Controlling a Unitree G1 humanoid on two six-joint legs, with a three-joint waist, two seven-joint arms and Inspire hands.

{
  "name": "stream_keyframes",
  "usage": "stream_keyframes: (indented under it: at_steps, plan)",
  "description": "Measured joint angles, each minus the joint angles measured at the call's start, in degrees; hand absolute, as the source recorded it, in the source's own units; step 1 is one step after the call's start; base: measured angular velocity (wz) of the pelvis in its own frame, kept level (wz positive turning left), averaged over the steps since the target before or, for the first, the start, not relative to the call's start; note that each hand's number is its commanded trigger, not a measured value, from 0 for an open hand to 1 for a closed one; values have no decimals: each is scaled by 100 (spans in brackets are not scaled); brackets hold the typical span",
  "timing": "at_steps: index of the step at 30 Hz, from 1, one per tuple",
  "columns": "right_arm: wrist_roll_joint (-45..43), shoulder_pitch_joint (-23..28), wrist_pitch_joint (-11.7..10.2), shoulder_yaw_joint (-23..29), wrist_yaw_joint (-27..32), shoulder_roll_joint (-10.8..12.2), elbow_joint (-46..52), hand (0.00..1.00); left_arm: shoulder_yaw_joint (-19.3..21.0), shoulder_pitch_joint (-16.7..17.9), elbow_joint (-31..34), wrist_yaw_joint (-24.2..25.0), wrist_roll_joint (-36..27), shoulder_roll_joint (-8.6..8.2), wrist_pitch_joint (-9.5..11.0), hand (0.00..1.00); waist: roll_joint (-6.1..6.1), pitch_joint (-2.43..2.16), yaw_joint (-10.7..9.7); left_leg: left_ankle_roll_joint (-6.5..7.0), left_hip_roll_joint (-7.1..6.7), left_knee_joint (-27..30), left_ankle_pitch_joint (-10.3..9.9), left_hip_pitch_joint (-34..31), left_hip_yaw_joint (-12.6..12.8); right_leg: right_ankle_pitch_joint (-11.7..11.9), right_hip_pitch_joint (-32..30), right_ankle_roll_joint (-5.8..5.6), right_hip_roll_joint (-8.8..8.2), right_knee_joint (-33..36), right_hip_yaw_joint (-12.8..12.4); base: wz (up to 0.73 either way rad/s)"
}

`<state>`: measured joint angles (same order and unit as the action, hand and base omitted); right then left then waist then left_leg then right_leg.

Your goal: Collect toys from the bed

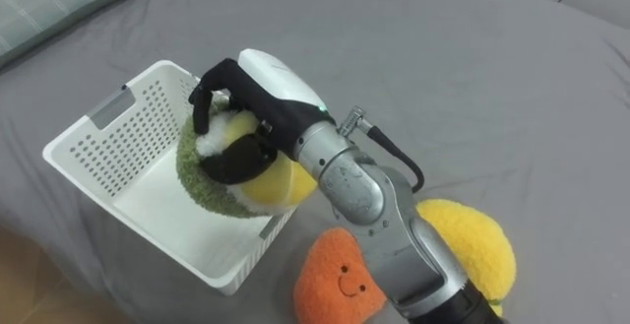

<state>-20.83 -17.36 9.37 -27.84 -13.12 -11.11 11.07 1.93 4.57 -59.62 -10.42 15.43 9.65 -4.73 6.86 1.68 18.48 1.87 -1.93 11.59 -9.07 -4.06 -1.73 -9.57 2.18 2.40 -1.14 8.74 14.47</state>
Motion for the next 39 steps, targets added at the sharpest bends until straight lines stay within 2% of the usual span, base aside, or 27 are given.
stream_keyframes:
  at_steps: [8, 11, 13, 14, 15, 19, 32, 33, 34, 35, 36, 37, 38, 39]
  plan:
    - [1114, 0, -18, 22, 143, -4, -4, 0, -32, 31, 32, -38, -10, -28, -8, 0, -104, -11, -99, 3, 3, 8, 2, -19, 31, 1, -17, -2, -9, 2, -14, 0]
    - [1838, 0, -15, 47, 157, 27, -75, 0, -28, 23, 127, -63, -5, -95, -23, 0, -156, -24, -107, 9, 8, 7, 4, -12, 61, 4, -12, -6, -10, 2, -16, 0]
    - [2678, 0, -16, 67, 213, 47, -297, 0, -46, 26, 187, -60, -17, -157, -27, 0, -203, -38, -95, 14, 5, -4, 7, 23, 57, 6, 10, -11, -12, 1, -13, 0]
    - [2861, 1, -15, 67, 220, 56, -372, 60, -46, 32, 192, -60, -17, -169, -27, 0, -216, -39, -95, 16, 5, -13, 9, 40, 61, 6, 22, -11, -13, 1, -11, -4]
    - [3169, 1, -9, 67, 240, 73, -527, 100, -47, 44, 197, -60, -18, -187, -30, 0, -234, -44, -95, 17, 5, -26, 9, 65, 69, 6, 39, -12, -14, 1, -14, 0]
    - [3984, 2, -1, 106, 326, 199, -1196, 100, -43, 57, 190, -54, -20, -193, -36, 0, -244, -50, -98, 17, 7, -26, 10, 88, 83, 5, 67, -13, -11, -9, -18, 0]
    - [4259, 2, 5, 109, 488, 251, -1381, 99, -42, 69, 193, -33, -24, -225, -48, 0, -222, -68, -107, 18, 5, -12, 10, 93, 98, 6, 69, -14, -14, -6, -17, 0]
    - [4282, 2, 5, 109, 494, 251, -1407, 93, -41, 69, 193, -33, -24, -225, -48, 0, -222, -69, -106, 18, 5, -11, 10, 92, 98, 6, 69, -14, -14, -6, -17, 0]
    - [4292, 2, 5, 110, 499, 250, -1419, 67, -41, 69, 193, -33, -24, -225, -48, 0, -222, -69, -107, 18, 5, -11, 10, 92, 98, 6, 69, -14, -14, -6, -17, 0]
    - [4308, 2, 5, 110, 500, 249, -1439, 53, -41, 69, 193, -33, -24, -225, -48, 0, -222, -69, -108, 18, 5, -10, 10, 92, 98, 6, 68, -14, -14, -5, -17, 0]
    - [4308, 2, 5, 110, 501, 249, -1452, 46, -41, 68, 193, -32, -24, -225, -48, 0, -223, -70, -108, 18, 5, -10, 10, 92, 98, 6, 68, -14, -13, -6, -17, 0]
    - [4308, 2, 5, 110, 502, 249, -1453, 25, -41, 69, 193, -32, -24, -225, -48, 0, -223, -70, -108, 18, 5, -10, 10, 92, 98, 6, 68, -14, -13, -6, -17, 0]
    - [4309, 2, 5, 110, 503, 249, -1454, 22, -41, 69, 193, -31, -24, -225, -48, 0, -224, -70, -108, 18, 5, -10, 10, 92, 98, 6, 68, -14, -13, -6, -17, 0]
    - [4310, 2, 5, 110, 503, 249, -1454, 15, -41, 69, 193, -31, -24, -225, -48, 0, -225, -71, -108, 18, 5, -10, 10, 92, 98, 6, 68, -14, -13, -6, -16, 0]
